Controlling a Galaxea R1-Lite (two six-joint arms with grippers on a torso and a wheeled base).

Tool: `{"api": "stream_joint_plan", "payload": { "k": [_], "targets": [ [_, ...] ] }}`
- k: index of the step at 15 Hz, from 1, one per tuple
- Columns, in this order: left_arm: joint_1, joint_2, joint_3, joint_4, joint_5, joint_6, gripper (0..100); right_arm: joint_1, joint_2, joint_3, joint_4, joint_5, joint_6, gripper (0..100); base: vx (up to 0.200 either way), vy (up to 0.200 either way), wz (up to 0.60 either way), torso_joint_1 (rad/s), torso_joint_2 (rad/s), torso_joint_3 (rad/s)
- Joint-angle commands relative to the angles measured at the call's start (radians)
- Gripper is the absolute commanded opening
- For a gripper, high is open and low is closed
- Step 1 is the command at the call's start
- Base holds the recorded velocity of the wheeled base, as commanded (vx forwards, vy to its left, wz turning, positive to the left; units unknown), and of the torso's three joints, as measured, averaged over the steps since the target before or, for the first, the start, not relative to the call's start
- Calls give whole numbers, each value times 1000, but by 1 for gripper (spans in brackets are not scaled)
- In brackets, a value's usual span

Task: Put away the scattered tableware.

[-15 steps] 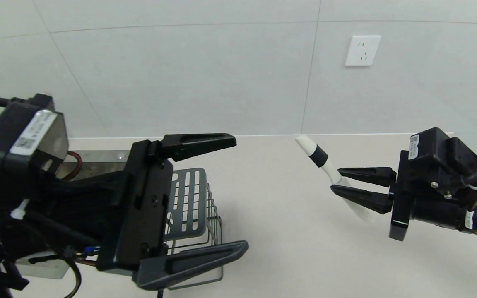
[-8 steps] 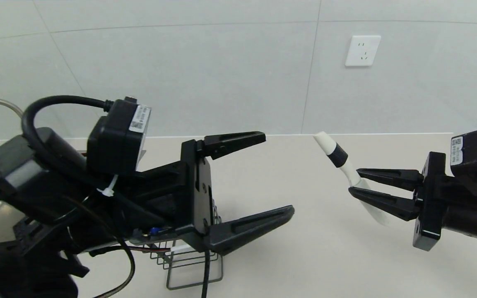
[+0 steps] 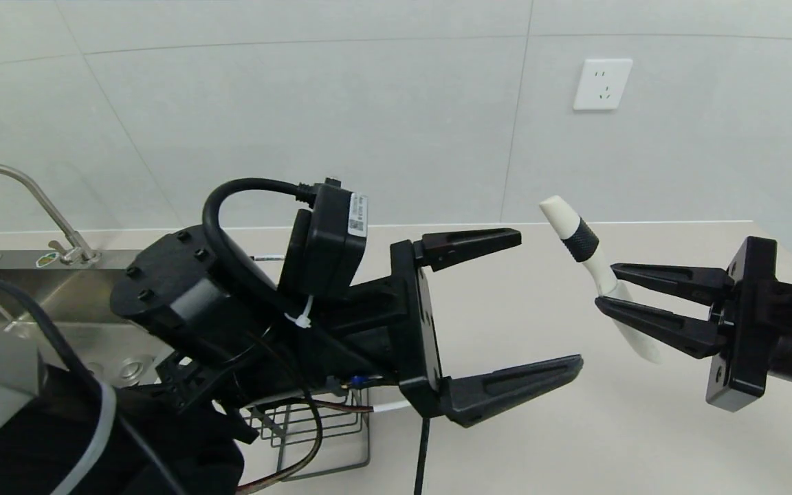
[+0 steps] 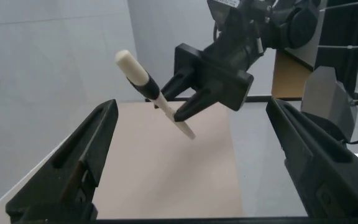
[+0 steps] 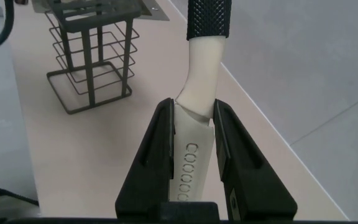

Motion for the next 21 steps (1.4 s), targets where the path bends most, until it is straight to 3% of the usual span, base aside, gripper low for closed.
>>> {"api": "stream_joint_plan", "payload": {
  "k": [1,2,3,4,6,8,11,13,16,17,21],
  "targets": [
    [-23,64,-51,-35,1,-39,100,0,-5,-2,-7,5,-6,0,0,0,0,0,0,0],
    [-30,79,-69,-61,12,-73,100,0,-8,-2,-8,14,-7,0,0,0,0,0,0,0],
    [-30,85,-77,-64,23,-85,100,2,-9,-2,-8,16,-7,0,0,0,0,0,0,0],
    [-30,101,-88,-64,66,-108,100,0,-14,-2,-25,16,-9,0,0,0,0,0,0,0],
    [-30,105,-85,-64,90,-108,100,0,-14,-3,-37,16,-10,0,0,0,0,0,0,0],
    [-38,114,-109,-64,127,-129,100,2,-12,-3,-37,16,-13,0,0,0,0,0,0,0],
    [-73,148,-194,-64,222,-202,100,5,-5,-3,-37,19,-13,0,0,0,0,0,0,0],
    [-93,157,-204,-64,238,-231,100,5,2,-6,-37,19,-19,0,0,0,0,0,0,0],
    [-116,157,-212,-64,302,-323,100,8,28,-29,-37,17,-21,0,0,0,0,0,0,0],
    [-118,163,-220,-64,330,-330,100,8,37,-46,-37,17,-21,0,0,0,0,0,0,0],
    [-118,171,-261,-64,342,-332,100,22,68,-72,-37,16,-21,0,0,0,0,0,0,0]
  ]
}}
